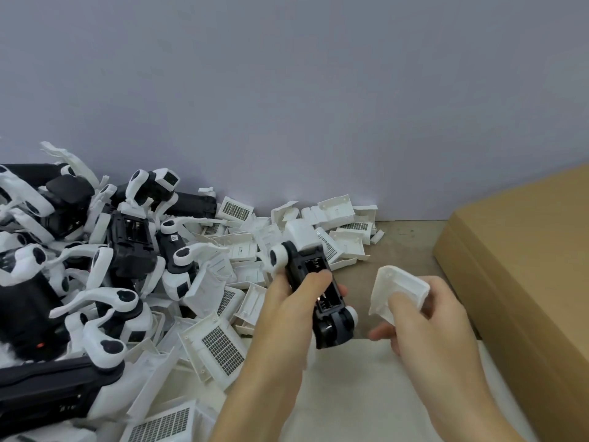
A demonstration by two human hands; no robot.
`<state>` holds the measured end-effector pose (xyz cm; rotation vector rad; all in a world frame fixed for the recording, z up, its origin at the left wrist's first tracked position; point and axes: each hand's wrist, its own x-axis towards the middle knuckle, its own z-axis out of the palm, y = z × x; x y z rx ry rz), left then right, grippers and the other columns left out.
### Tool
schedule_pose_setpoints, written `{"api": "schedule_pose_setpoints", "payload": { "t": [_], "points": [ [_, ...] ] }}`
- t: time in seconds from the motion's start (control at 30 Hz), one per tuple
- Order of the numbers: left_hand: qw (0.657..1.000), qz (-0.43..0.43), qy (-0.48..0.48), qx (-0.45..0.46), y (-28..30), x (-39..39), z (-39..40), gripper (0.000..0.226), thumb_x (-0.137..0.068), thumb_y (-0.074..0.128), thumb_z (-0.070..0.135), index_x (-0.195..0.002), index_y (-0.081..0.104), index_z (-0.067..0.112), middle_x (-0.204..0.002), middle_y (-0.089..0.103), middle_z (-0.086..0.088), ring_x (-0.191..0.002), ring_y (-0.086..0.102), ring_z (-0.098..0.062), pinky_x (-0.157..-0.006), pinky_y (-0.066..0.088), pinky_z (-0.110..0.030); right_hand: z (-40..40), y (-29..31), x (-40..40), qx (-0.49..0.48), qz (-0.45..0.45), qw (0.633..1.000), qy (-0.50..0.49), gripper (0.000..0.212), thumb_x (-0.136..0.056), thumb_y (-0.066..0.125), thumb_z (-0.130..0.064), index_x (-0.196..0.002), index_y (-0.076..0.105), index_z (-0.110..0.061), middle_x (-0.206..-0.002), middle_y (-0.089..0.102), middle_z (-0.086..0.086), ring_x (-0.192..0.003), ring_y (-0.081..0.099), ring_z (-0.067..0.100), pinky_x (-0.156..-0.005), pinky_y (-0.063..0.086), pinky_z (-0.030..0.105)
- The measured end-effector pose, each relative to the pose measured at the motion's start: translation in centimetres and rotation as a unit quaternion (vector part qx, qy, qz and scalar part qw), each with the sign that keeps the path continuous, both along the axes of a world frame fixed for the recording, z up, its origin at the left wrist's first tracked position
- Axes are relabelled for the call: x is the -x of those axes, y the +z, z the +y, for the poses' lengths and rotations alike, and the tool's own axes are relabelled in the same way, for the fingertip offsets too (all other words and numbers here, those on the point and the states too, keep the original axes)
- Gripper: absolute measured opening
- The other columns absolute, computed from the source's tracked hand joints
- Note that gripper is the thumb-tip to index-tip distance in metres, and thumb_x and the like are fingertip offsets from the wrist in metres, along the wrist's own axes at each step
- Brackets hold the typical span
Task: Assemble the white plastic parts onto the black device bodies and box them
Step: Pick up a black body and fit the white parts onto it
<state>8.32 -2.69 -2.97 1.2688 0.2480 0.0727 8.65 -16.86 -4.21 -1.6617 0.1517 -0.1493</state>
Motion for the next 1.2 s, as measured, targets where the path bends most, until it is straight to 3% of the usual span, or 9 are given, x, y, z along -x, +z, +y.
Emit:
{"api": "schedule_pose_setpoints", "payload": {
  "t": [0.17, 0.3, 0.37, 0.53, 0.67, 0.83, 0.97, 1.07, 1.2],
  "points": [
    [0.998, -0.01, -0.063, 0.029, -0.3, 0.1, -0.1, 0.039, -0.068, 0.059, 0.023, -0.105, 0.068, 0.017, -0.094, 0.076, -0.012, -0.083, 0.073, -0.029, -0.094, 0.048, -0.049, 0.3, 0.1, 0.2, 0.042, -0.037, 0.998, 0.011, 0.027, -0.085, 0.055, -0.009, -0.093, 0.057, -0.035, -0.072, 0.071, -0.015, -0.06, 0.065, -0.001, -0.047, 0.041, 0.008],
    [0.994, -0.035, -0.095, -0.03, -0.6, 0.3, -0.3, 0.03, -0.096, 0.057, 0.009, -0.119, 0.066, 0.025, -0.105, 0.078, -0.001, -0.093, 0.075, -0.015, -0.07, 0.057, -0.021, 0.6, 0.2, 0.4, 0.07, -0.095, 0.992, 0.053, 0.024, -0.092, 0.054, -0.02, -0.097, 0.064, -0.041, -0.082, 0.072, -0.02, -0.069, 0.069, 0.005, -0.058, 0.05, 0.021],
    [0.994, -0.04, -0.089, -0.05, -0.7, 0.3, -0.3, 0.03, -0.099, 0.053, 0.009, -0.121, 0.064, 0.027, -0.108, 0.077, 0.004, -0.1, 0.073, -0.013, -0.071, 0.057, -0.019, 0.9, 0.4, 0.7, 0.08, -0.139, 0.984, 0.079, 0.023, -0.094, 0.048, -0.033, -0.102, 0.065, -0.047, -0.081, 0.072, -0.015, -0.067, 0.068, 0.01, -0.061, 0.055, 0.027],
    [0.994, -0.056, -0.056, -0.072, -0.6, 0.0, -0.4, 0.026, -0.1, 0.055, 0.012, -0.121, 0.064, 0.023, -0.11, 0.076, 0.002, -0.106, 0.072, -0.016, -0.093, 0.056, -0.036, 1.0, -0.3, 0.7, 0.138, -0.169, 0.971, 0.102, 0.042, -0.092, 0.042, -0.045, -0.131, 0.058, -0.044, -0.105, 0.069, -0.019, -0.093, 0.065, 0.003, -0.075, 0.052, 0.024],
    [0.996, -0.046, -0.055, -0.05, -0.6, -0.1, -0.2, 0.019, -0.096, 0.062, 0.021, -0.111, 0.072, 0.027, -0.11, 0.077, 0.0, -0.108, 0.071, -0.019, -0.102, 0.051, -0.045, 1.2, -0.6, 0.4, 0.153, -0.182, 0.968, 0.083, 0.033, -0.096, 0.053, -0.042, -0.128, 0.058, -0.044, -0.109, 0.065, -0.023, -0.098, 0.064, 0.003, -0.072, 0.05, 0.016],
    [0.992, -0.056, -0.113, -0.021, -0.7, 0.1, -0.2, 0.033, -0.085, 0.06, 0.036, -0.113, 0.074, 0.026, -0.116, 0.075, -0.007, -0.113, 0.069, -0.025, -0.106, 0.047, -0.055, 1.4, -0.3, 0.5, 0.147, -0.2, 0.967, 0.058, 0.035, -0.084, 0.06, -0.047, -0.119, 0.055, -0.048, -0.108, 0.062, -0.027, -0.097, 0.064, 0.001, -0.072, 0.055, 0.026],
    [0.988, -0.078, -0.124, -0.052, -0.8, 0.1, -0.5, 0.038, -0.085, 0.063, 0.042, -0.121, 0.068, 0.032, -0.123, 0.072, 0.003, -0.12, 0.065, -0.019, -0.103, 0.047, -0.045, 1.6, -0.2, 0.6, 0.184, -0.218, 0.957, 0.053, 0.04, -0.078, 0.064, -0.047, -0.116, 0.051, -0.049, -0.105, 0.06, -0.024, -0.095, 0.062, 0.0, -0.068, 0.052, 0.021],
    [0.986, -0.09, -0.128, -0.058, -0.8, 0.2, -0.6, 0.036, -0.085, 0.062, 0.04, -0.12, 0.067, 0.032, -0.119, 0.073, 0.006, -0.116, 0.067, -0.012, -0.089, 0.051, -0.027, 1.6, -0.3, 0.6, 0.198, -0.228, 0.952, 0.052, 0.041, -0.077, 0.066, -0.045, -0.115, 0.052, -0.047, -0.104, 0.06, -0.024, -0.096, 0.061, 0.0, -0.068, 0.049, 0.018],
    [0.987, -0.089, -0.118, -0.065, -0.7, 0.3, -0.8, 0.032, -0.087, 0.067, 0.035, -0.119, 0.067, 0.028, -0.114, 0.075, 0.001, -0.105, 0.072, -0.014, -0.073, 0.056, -0.019, 1.6, -0.3, 0.6, 0.198, -0.244, 0.949, 0.036, 0.042, -0.074, 0.068, -0.044, -0.113, 0.051, -0.047, -0.101, 0.059, -0.025, -0.095, 0.06, -0.002, -0.064, 0.049, 0.013]
  ]
}}
